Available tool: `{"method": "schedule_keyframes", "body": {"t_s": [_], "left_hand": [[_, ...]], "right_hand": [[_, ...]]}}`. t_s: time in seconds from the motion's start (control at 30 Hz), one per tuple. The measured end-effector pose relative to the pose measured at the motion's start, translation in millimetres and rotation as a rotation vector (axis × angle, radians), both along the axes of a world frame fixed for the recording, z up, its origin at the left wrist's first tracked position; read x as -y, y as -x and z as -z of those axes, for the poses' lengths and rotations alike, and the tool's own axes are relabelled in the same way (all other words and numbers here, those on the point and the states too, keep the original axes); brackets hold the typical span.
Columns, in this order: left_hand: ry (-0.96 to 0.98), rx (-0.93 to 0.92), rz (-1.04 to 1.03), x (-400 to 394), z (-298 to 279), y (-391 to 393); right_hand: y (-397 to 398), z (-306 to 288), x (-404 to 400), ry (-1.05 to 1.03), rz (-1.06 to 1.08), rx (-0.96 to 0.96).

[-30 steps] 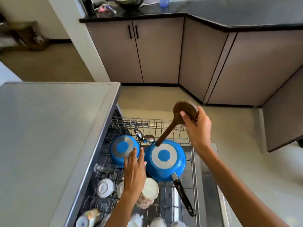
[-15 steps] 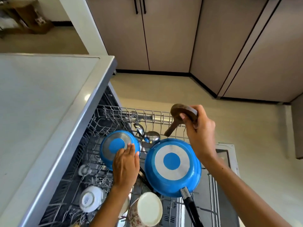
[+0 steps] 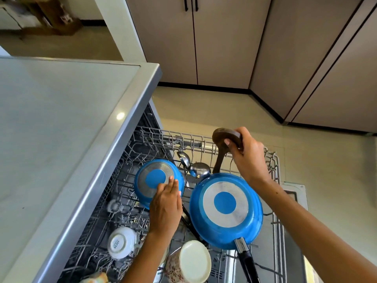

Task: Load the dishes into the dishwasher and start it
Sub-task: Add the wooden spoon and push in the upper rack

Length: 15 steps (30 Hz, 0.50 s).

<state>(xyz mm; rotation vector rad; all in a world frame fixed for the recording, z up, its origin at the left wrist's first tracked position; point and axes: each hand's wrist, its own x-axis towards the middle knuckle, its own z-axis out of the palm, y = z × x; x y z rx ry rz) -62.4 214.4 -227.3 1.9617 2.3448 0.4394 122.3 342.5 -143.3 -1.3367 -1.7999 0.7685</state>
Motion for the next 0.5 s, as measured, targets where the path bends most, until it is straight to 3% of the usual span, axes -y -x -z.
{"method": "schedule_keyframes", "body": {"t_s": [0.23, 0.4, 0.5], "left_hand": [[0.000, 0.023, -0.018, 0, 0, -3], [0.017, 0.024, -0.032, 0, 0, -4], [0.033, 0.038, -0.038, 1, 1, -4]], "right_hand": [[12, 33, -3, 0.140, 0.029, -0.016], [15, 34, -3, 0.071, 0.070, -0.058], [16, 42, -4, 0.131, 0.069, -0.074]]}}
